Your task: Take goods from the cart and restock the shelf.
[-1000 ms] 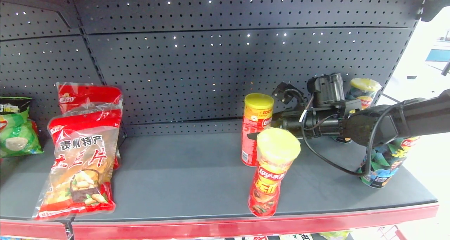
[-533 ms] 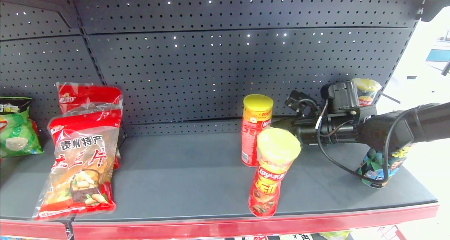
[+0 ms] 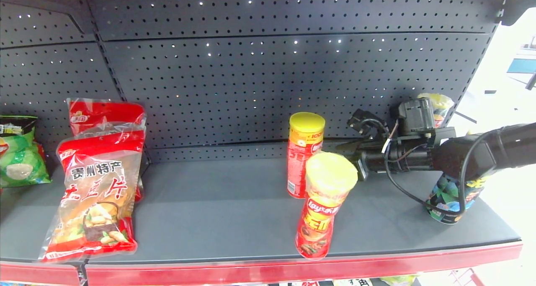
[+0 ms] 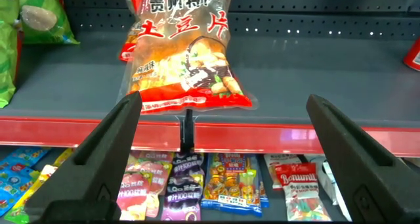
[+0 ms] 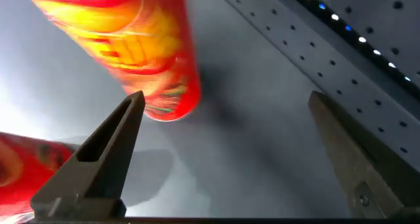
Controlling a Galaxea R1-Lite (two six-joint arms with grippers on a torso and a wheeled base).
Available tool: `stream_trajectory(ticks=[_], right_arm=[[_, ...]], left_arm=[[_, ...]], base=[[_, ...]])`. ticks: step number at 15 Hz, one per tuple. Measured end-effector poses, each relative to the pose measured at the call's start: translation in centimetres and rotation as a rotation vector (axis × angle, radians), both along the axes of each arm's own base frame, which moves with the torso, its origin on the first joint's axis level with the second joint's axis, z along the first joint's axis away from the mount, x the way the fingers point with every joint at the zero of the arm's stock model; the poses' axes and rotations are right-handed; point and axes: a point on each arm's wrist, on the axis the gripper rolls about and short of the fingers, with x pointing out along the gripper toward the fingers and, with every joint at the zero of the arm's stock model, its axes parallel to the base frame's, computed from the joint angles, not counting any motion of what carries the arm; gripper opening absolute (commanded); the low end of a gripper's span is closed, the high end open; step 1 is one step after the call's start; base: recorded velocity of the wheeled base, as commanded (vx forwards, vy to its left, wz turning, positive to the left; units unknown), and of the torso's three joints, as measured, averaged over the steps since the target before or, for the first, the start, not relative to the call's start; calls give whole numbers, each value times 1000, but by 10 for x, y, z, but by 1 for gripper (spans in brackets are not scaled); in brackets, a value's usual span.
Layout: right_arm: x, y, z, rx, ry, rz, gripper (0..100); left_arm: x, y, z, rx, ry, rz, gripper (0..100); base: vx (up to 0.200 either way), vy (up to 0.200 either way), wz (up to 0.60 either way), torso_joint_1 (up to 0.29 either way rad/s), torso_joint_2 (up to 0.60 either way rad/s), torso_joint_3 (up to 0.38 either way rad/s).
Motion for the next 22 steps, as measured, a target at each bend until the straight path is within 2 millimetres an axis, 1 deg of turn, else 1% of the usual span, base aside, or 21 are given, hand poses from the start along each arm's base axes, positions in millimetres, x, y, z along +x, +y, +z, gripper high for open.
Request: stream_trajectory(ticks=[4,8,12,19,22], right_arm=[[7,1,-8,-16,10,-22,100],[13,9,-11,-15,9,-8,100],[13,16,-14,-16,21,11,100],[10,17,-15,1,35,45,100],[8,22,-14,8,35,68,100]], left_arm=[[0,0,0,0,0,0,100],[0,0,0,0,0,0,100],[0,0,0,0,0,0,100],[0,0,0,0,0,0,100],[0,0,0,0,0,0,100]], base=[[0,0,0,0,0,0],[0,0,0,0,0,0],[0,0,0,0,0,0],[0,0,0,0,0,0],[0,0,0,0,0,0]])
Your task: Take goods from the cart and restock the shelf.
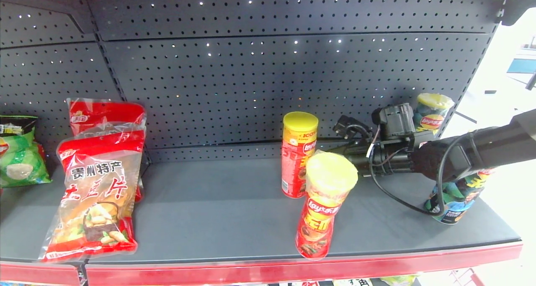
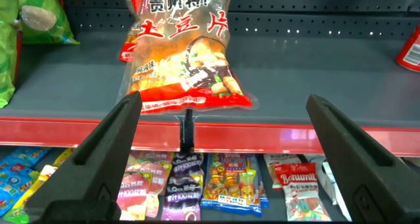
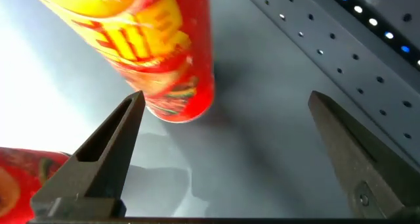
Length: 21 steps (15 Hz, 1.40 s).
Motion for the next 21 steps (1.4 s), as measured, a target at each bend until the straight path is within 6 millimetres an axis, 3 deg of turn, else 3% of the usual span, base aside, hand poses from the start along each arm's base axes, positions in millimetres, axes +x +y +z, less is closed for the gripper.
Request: stream_trajectory(ticks=[5,12,21], right_arm=[[-7,14,1,15,3,60,100],[-14,19,0,21,25,82,100],[6,29,24,66,-59,54,100]], left_arm=[[0,0,0,0,0,-1,100],[0,0,0,0,0,0,100],[0,0,0,0,0,-1,100]], base=[[0,0,0,0,0,0],[0,0,0,0,0,0],[0,0,0,0,0,0]])
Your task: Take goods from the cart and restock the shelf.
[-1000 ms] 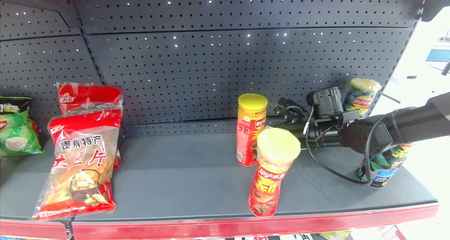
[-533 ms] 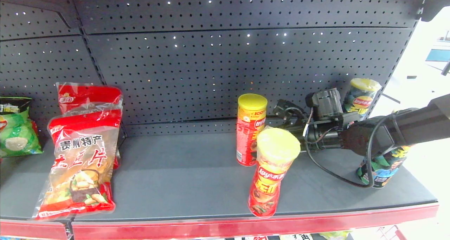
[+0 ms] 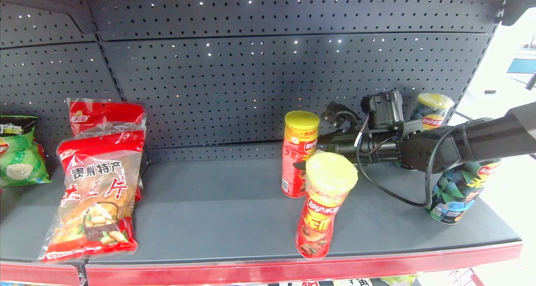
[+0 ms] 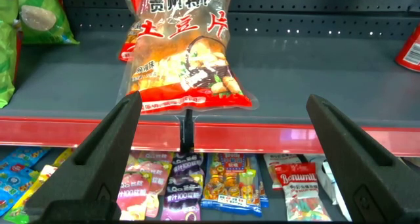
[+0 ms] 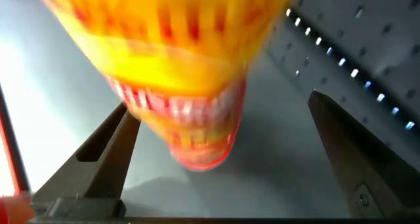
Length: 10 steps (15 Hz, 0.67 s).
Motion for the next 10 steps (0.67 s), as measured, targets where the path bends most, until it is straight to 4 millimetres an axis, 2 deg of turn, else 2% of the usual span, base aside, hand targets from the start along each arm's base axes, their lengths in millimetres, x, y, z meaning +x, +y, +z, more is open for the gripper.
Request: stream_trajectory(ticks=[6,7,10], right_arm=[[6,3,7,16,-27,1,100],[6,3,8,16,-28,0,0],[5,3,7,12,-26,2,0]], left_arm=[[0,0,0,0,0,0,100],[0,0,0,0,0,1,100],[0,0,0,0,0,0,100]], base=[[0,0,0,0,0,0],[0,0,0,0,0,0],[0,0,0,0,0,0]])
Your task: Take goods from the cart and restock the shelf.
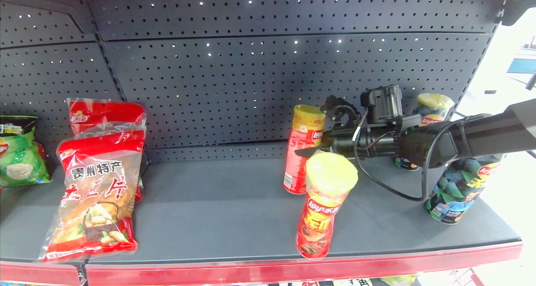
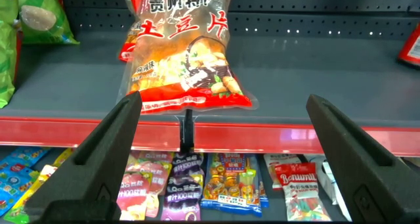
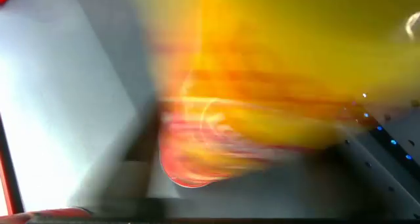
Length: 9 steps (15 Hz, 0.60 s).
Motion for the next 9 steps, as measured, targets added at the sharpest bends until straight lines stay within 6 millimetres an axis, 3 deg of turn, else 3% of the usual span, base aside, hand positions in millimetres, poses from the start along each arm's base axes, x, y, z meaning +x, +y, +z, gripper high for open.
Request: stream_trajectory(ticks=[9], right_arm=[[-8,-5,4,-22,-5,-47,0]], left_arm=[[0,0,0,0,0,0,100]], base=[[0,0,0,0,0,0]])
